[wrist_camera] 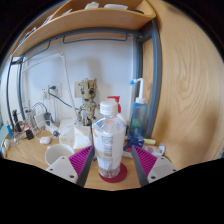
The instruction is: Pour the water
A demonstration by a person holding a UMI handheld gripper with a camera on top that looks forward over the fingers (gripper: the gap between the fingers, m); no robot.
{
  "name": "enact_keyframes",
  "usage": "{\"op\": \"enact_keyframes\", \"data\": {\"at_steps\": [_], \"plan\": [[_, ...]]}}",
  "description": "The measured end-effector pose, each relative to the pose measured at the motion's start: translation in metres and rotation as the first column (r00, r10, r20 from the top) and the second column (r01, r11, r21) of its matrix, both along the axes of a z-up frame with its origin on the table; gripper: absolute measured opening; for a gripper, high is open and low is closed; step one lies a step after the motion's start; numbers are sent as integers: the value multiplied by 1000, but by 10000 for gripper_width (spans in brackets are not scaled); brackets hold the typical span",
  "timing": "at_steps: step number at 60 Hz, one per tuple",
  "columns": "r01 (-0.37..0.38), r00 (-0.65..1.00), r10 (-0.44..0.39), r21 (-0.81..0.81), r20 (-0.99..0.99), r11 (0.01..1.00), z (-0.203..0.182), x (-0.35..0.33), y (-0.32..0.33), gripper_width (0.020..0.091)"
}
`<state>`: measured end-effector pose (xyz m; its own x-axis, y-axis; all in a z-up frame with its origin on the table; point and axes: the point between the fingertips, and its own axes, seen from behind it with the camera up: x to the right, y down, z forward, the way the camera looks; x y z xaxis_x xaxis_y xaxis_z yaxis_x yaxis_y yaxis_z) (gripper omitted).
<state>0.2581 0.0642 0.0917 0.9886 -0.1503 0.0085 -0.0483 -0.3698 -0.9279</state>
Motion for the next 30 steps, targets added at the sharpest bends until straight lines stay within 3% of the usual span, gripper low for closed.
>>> {"op": "enact_keyframes", "data": {"at_steps": [8, 30], "plan": [[11, 1000, -11, -79, 2, 997, 9, 7, -45, 753], [-37, 999, 35, -103, -19, 994, 112, 2, -112, 753]]}}
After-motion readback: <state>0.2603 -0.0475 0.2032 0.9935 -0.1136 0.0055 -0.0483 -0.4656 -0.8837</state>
